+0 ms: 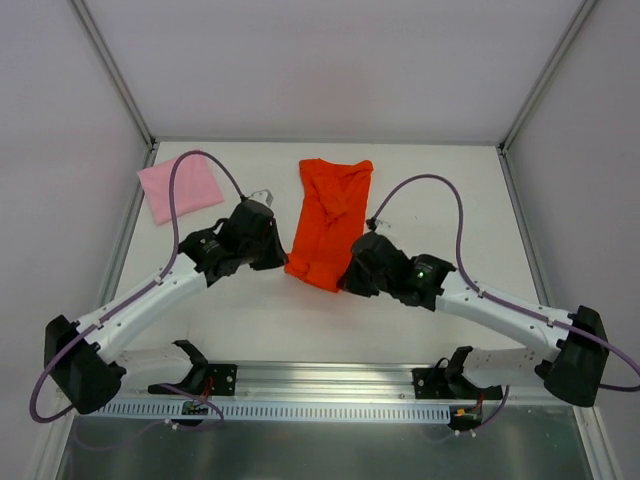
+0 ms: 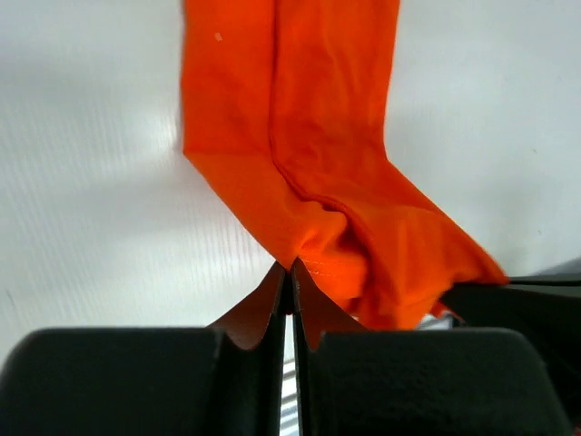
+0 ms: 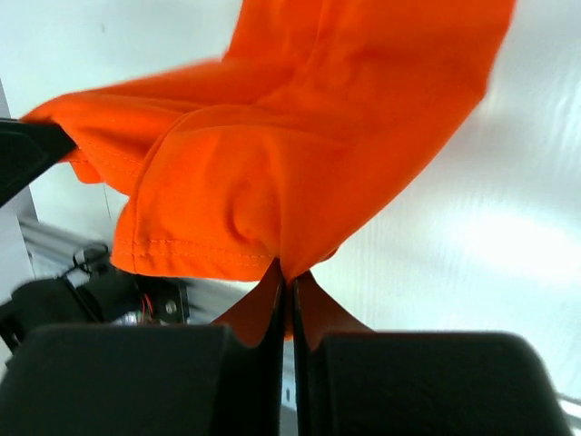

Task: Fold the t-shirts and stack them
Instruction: Grab the bottom of the folded rectangular tshirt with both arms, then fold the folded rectangular tshirt in 1/3 of the way

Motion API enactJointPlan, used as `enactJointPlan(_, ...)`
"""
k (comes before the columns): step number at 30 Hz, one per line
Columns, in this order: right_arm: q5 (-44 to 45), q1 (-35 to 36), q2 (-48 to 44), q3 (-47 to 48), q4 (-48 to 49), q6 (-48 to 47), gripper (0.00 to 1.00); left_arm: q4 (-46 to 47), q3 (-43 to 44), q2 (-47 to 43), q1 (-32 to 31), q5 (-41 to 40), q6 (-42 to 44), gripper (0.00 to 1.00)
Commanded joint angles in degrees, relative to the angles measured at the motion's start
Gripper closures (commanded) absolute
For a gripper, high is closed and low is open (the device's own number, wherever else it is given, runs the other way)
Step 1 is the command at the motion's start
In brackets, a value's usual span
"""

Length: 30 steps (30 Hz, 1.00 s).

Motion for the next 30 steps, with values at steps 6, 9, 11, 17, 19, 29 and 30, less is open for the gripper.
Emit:
enactJointPlan(6, -5.91, -15.72, 5.68, 10.24, -0.79, -19.90, 0.99, 4.88, 12.86, 15.78, 8.73, 0.97, 11.03, 1.00)
enactJointPlan(9, -8.56, -19.41, 10.96, 14.19, -0.36, -23.24, 0.99, 5.77, 17.87, 21.92, 9.08, 2.03, 12.70, 1.00)
enactJointPlan(11, -10.66, -22.30, 14.72, 16.30, 1.31, -24.65, 0.99, 6.56, 21.12, 26.40, 9.70, 2.47, 13.14, 1.00)
enactJointPlan(17, -14.71, -27.41, 22.03, 18.95, 3.68, -26.06, 0.99, 6.65, 29.12, 36.17, 12.77, 2.82, 13.76, 1.00)
enactJointPlan(19, -16.37, -29.60, 24.32, 19.65, 4.83, -26.33, 0.99, 6.38, 31.41, 38.55, 13.30, 3.08, 14.81, 1.00)
enactJointPlan(29, -20.60, -32.78, 37.59, 29.40, 3.34, -28.96, 0.99, 6.38, 37.22, 49.63, 15.85, 3.96, 13.85, 1.00)
enactJointPlan(30, -20.60, -33.04, 38.64, 29.93, 3.25, -28.96, 0.99, 6.56, 37.13, 50.07, 16.03, 4.23, 13.76, 1.00)
